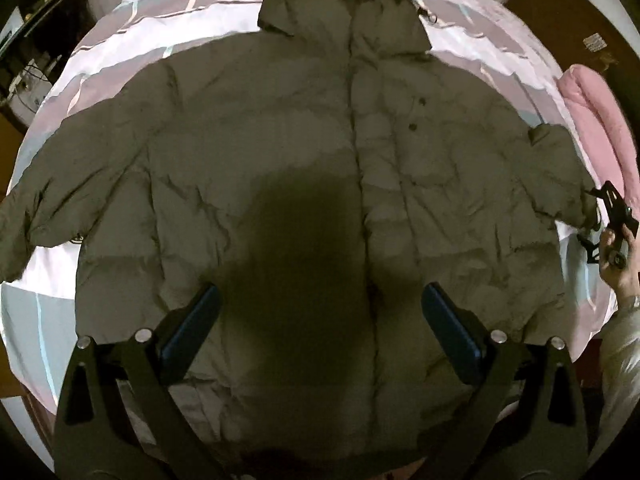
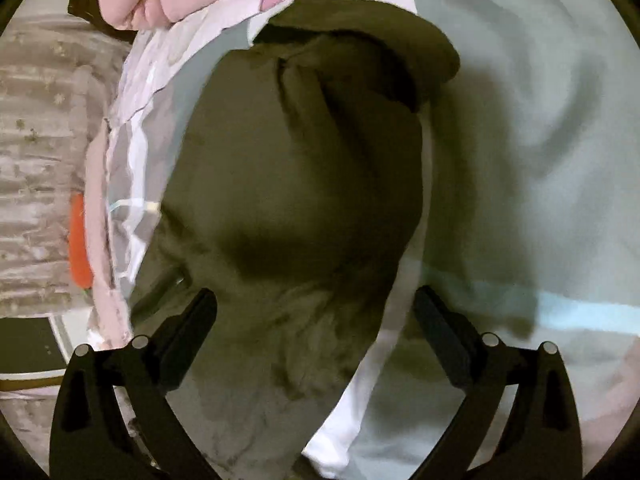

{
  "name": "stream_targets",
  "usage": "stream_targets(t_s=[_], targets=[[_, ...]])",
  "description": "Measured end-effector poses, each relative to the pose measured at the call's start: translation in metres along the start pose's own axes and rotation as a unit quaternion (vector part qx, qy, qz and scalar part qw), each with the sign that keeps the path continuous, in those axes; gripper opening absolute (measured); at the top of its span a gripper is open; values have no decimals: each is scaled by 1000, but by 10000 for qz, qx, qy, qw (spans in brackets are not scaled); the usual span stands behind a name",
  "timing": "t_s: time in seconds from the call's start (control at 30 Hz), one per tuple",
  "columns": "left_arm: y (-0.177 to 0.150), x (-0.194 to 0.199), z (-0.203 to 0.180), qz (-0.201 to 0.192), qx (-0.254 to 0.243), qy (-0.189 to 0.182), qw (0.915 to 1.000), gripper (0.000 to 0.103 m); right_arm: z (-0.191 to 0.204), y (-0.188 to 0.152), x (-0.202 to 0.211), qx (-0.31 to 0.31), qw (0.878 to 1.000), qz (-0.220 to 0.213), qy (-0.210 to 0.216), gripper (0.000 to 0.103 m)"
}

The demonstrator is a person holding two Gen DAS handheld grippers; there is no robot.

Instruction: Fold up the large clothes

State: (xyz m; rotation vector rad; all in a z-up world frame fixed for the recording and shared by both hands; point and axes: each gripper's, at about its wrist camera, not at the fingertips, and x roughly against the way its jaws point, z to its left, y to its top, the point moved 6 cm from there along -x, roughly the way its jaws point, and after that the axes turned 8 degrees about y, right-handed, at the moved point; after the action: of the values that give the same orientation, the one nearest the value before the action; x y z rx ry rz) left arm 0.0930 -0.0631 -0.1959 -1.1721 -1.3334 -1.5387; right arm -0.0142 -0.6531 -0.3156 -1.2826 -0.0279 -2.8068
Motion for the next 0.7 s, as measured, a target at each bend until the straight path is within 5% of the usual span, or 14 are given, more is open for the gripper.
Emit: stream_targets(t_s=[0.03, 0.07, 0.23, 0.33, 0.4, 0.5, 0.6, 0.7], targets=[[1, -4, 0, -3, -19, 70, 10000, 101, 1, 0, 4, 77, 9998, -151, -70, 67], [0, -4, 3, -9, -54, 195, 9998, 101, 5, 8, 4, 175, 9996, -207, -9, 6], [-3, -8, 14, 123, -106, 484, 9987, 101, 79, 6, 54, 734, 9860, -949, 1156, 3], [-2, -3, 24, 97, 35, 494, 9987, 101, 162, -37, 94, 1807, 9605, -914, 1908, 3], [2, 5, 33, 5, 169, 458, 9988, 101, 211, -85, 121, 2804, 9321, -758, 2163, 3], [9, 14, 49, -120, 413, 433, 9981, 101, 264, -207, 137, 4451, 8659, -32, 2284, 3], [14, 17, 66, -141, 678, 426, 9967, 101, 255, -315, 115, 5332, 8159, 976, 2014, 4], [19, 13, 83, -141, 929, 464, 9945, 101, 220, -394, 67, 5903, 7704, 2017, 1317, 14]])
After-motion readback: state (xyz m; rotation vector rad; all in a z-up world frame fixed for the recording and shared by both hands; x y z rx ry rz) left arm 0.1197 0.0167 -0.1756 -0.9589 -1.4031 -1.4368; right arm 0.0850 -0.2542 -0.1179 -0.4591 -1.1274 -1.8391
